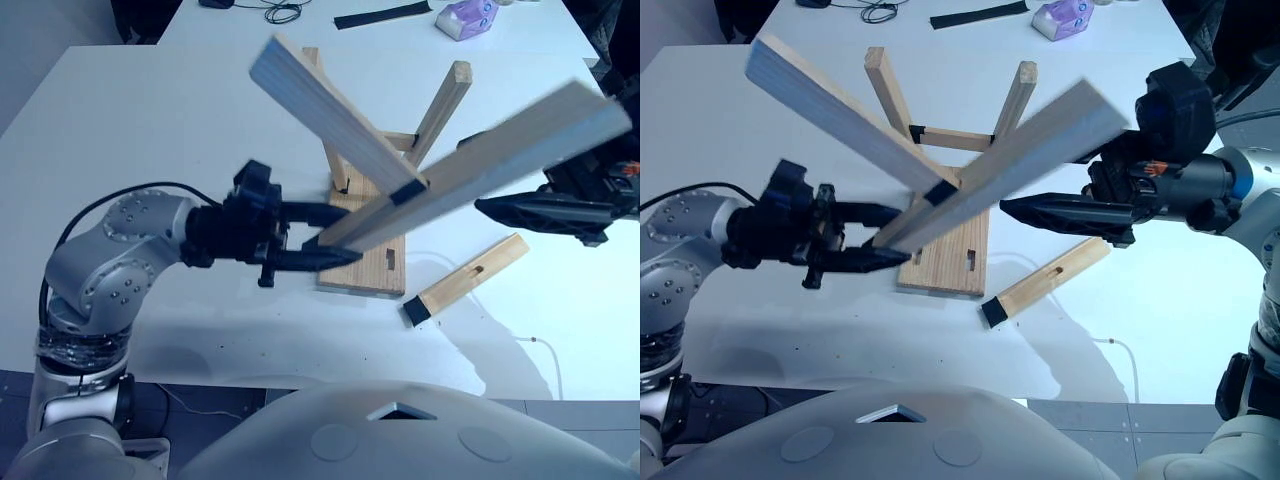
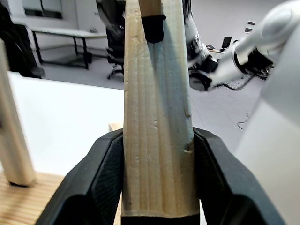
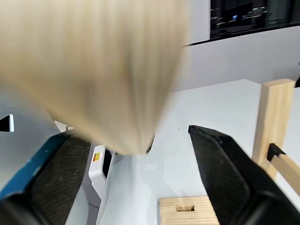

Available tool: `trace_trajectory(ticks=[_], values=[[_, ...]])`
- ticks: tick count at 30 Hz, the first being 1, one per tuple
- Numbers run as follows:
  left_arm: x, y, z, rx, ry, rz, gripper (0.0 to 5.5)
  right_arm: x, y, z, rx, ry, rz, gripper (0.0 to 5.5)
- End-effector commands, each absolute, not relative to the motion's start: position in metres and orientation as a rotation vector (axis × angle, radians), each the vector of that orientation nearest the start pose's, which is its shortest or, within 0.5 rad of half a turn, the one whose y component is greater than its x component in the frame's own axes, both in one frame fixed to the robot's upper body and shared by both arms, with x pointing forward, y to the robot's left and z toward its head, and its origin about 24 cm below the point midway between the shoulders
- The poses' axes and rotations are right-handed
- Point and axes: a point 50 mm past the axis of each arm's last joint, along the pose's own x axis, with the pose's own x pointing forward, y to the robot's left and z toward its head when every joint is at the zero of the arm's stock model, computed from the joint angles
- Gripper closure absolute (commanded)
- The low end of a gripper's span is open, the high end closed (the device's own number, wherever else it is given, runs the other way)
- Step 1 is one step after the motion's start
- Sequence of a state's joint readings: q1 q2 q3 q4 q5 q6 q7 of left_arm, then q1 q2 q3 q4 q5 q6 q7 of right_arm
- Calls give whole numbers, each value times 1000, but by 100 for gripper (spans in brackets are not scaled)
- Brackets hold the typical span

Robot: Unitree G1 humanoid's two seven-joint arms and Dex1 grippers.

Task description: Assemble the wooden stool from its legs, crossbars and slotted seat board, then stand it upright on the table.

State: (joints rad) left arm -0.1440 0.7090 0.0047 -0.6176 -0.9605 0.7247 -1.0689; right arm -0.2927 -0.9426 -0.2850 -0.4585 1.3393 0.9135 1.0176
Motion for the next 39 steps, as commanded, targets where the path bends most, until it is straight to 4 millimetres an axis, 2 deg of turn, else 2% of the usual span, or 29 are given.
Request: trace_trajectory(ticks=[1,16,27,39], values=[[185,138,169,-97,129,-1645,345,202,-186,238,154,111,1547,180],[194,135,171,-104,105,-1615,345,194,-178,236,180,119,1590,180],[195,133,169,-90,101,-1608,345,193,-177,235,182,126,1596,342],[208,131,171,-85,54,-1517,345,193,-178,226,136,166,1579,344]])
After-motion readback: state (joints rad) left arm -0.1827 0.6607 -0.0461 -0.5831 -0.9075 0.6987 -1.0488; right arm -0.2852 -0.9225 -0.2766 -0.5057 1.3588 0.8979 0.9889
